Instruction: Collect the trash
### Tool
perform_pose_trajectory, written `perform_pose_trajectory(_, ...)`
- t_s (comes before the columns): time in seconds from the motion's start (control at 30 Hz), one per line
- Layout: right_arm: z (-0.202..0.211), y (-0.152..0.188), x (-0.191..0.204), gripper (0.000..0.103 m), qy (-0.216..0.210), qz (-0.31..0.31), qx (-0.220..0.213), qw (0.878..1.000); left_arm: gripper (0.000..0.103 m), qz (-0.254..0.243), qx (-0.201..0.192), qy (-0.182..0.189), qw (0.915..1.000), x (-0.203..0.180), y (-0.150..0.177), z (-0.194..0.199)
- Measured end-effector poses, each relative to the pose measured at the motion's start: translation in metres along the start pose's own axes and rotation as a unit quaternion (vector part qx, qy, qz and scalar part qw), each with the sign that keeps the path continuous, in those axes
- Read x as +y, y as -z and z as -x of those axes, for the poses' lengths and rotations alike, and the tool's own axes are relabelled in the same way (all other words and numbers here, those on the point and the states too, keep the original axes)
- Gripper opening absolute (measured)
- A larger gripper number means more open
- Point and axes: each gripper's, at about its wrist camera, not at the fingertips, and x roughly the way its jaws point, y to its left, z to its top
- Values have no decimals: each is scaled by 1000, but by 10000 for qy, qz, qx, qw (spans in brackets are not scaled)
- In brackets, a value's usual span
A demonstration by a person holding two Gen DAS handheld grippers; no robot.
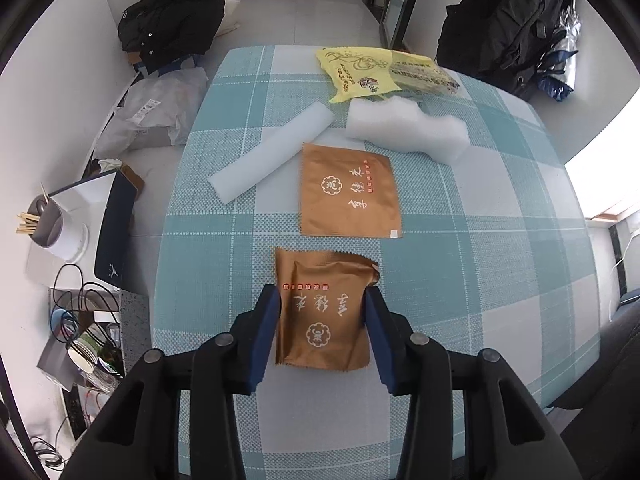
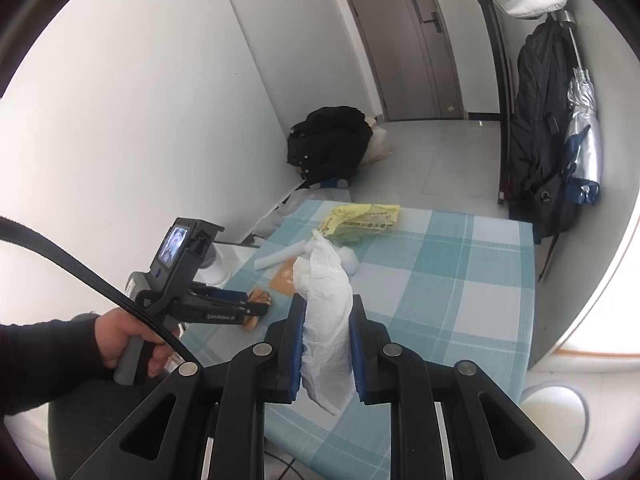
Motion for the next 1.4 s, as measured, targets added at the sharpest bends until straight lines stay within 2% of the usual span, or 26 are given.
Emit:
perform_pose_trajectory(0.03, 0, 0, 0, 20, -2, -4, -3, 10000, 29, 19, -29, 50, 10000, 0, 0, 2)
perform_pose_trajectory(0.07, 0, 0, 0, 21, -12, -15, -8, 10000, 7, 4, -54, 103, 9999, -1, 0, 4)
perform_pose_trajectory(0.1, 0, 0, -1, 21, -17, -23, -9, 10000, 3, -21, -2, 133, 9999, -3, 0, 4)
perform_pose_trajectory(0.17, -1, 0, -1, 21, -26, -38, 8, 10000, 3, -20, 136, 193, 9997, -5, 1, -1)
perform_pose_trajectory(0.27, -2, -1, 0, 21, -38, -23, 10, 10000, 3, -16, 82, 250, 9997, -6, 2, 0)
perform_pose_trajectory(0.33, -1, 0, 0, 21, -50, -29, -3, 10000, 3, -33, -29, 597, 9982, -5, 1, 10)
perform_pose_trajectory(0.37, -2, 0, 0, 21, -53, -30, -3, 10000, 4, -35, -53, 644, 9979, -3, -1, 14)
perform_pose_trajectory(0.43, -3, 0, -1, 21, -56, -35, 4, 10000, 5, 13, -86, 527, 9986, 3, -6, 22)
perform_pose_trajectory(0.5, -3, 0, 0, 21, -56, -11, 11, 10000, 12, 156, -92, 435, 9989, 17, -11, 26)
perform_pose_trajectory(0.53, -5, 0, -1, 21, -43, -6, 27, 10000, 22, 220, -90, 364, 9991, 23, -11, 27)
perform_pose_trajectory(0.57, -6, 0, -1, 21, -55, -16, 46, 10000, 39, 306, -90, 208, 9993, 31, -13, 27)
perform_pose_trajectory(0.63, -9, 0, -1, 21, -63, -12, 74, 10000, 60, 572, -113, -100, 9983, 56, -13, 24)
perform_pose_trajectory(0.73, -14, -1, -1, 21, -92, -21, 127, 9999, 62, 891, -88, -106, 9959, 76, -11, 17)
perform_pose_trajectory(0.8, -19, -2, 0, 21, -89, -28, 179, 9998, 62, 886, -5, 35, 9961, 79, -9, 10)
perform_pose_trajectory(0.9, -28, -3, 0, 21, -116, -36, 262, 9996, 63, 572, 200, 90, 9981, 67, -9, -3)
perform_pose_trajectory(1.0, -34, -3, 3, 21, -130, -27, 323, 9994, 63, 115, 209, 10, 9997, 52, -9, -8)
perform_pose_trajectory(1.07, -37, -3, 5, 21, -107, 29, 349, 9993, 76, -45, 228, -33, 9997, 45, -9, -12)
perform_pose_trajectory(1.17, -41, -2, 8, 21, -112, 100, 394, 9991, 83, -100, 237, -95, 9996, 44, -12, -14)
perform_pose_trajectory(1.23, -43, -2, 8, 21, -105, 105, 434, 9989, 86, -64, 364, -239, 9990, 50, -13, -20)
perform_pose_trajectory(1.33, -42, 0, 8, 21, -73, 111, 447, 9989, 87, 253, 443, -19, 9987, 67, -11, -22)
perform_pose_trajectory(1.4, -42, 0, 8, 21, -73, 97, 447, 9989, 87, 352, 399, -57, 9986, 71, -11, -18)
